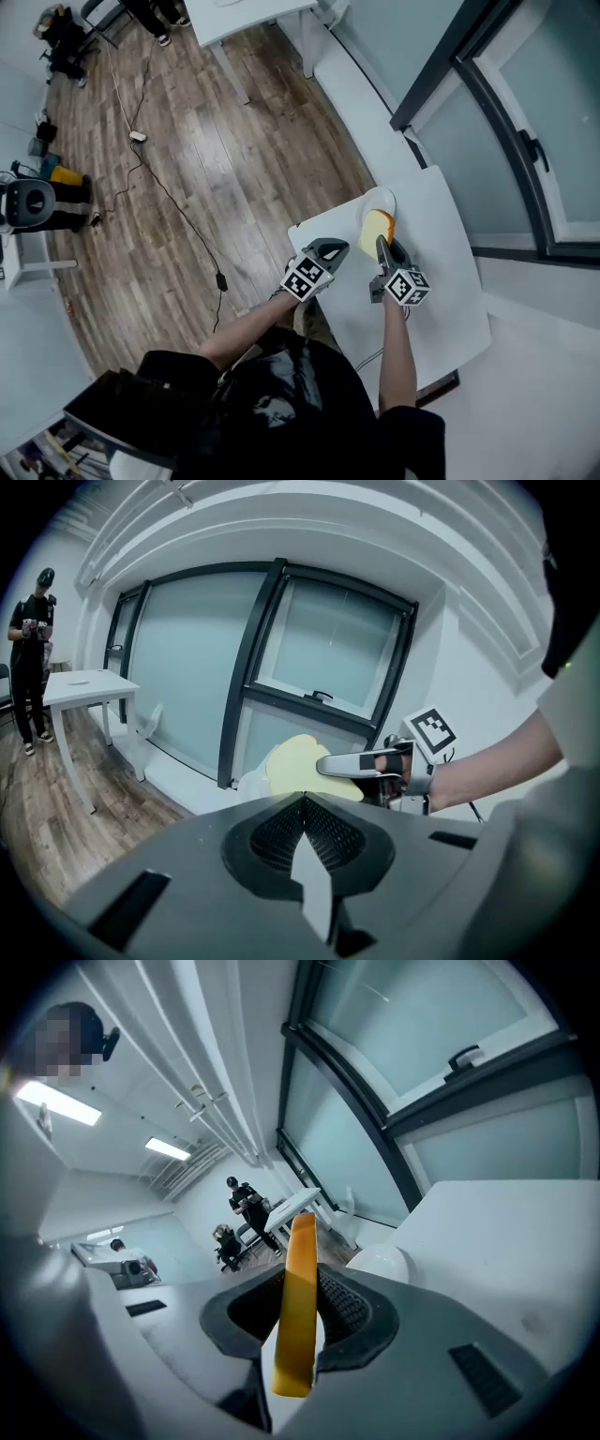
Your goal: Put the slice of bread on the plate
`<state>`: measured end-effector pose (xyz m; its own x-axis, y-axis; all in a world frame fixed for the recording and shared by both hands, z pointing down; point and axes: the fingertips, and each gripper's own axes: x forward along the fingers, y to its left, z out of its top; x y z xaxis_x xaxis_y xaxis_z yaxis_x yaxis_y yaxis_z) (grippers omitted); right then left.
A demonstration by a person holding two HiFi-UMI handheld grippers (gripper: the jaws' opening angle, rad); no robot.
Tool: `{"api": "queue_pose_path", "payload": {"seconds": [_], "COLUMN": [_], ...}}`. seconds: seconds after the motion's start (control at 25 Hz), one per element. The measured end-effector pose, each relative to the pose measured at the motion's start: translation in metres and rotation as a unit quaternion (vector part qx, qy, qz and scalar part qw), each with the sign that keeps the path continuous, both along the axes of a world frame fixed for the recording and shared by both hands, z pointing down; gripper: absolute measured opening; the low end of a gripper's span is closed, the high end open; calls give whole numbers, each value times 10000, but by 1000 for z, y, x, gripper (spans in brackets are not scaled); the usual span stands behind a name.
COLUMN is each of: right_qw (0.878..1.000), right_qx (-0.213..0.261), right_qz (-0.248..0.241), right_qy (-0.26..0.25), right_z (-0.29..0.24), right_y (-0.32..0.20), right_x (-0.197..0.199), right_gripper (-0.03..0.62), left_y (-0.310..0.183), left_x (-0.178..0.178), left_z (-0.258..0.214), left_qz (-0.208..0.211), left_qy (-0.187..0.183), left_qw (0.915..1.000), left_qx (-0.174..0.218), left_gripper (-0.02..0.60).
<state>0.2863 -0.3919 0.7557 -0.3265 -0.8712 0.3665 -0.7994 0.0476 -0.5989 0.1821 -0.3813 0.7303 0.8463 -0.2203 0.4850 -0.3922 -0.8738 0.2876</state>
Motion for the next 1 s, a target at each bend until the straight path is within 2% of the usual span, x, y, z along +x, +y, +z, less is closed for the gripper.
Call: {"api": "queue_pose_path", "payload": {"seconds": [0.2,0.44,0.52,0.64,0.72,0.8,0.92,1.0], "right_qw": [9966,9890,9879,9884,9888,9879,9742,9616], "right_qx": [-259,-600,-762,-1156,-1384,-1458,-1559,-1736], "right_qz": [292,611,656,626,506,232,-146,-223], "right_qy": [-720,-1209,-1177,-755,-246,467,1624,2112], "right_z": [30,55,61,71,74,75,77,78], "right_y": [-47,-81,-88,-91,-90,-90,-93,-93], "right_x": [15,31,35,40,42,40,35,36], "right_gripper": [98,98,98,100,100,101,124,149], "left_y": [-28,-46,-49,-49,-47,-44,-43,-42], "left_x": [1,-1,-5,-11,-12,-11,-10,-7], "left_z": [8,11,12,14,14,15,14,10], "left_qz": [-104,-216,-288,-382,-398,-425,-457,-419], "left_qy": [27,45,71,92,106,128,147,166], "left_qw": [9998,9993,9990,9983,9978,9972,9968,9971], "left_qx": [-161,-292,-340,-433,-513,-605,-643,-619], "left_gripper": [2,2,2,2,2,2,2,2]}}
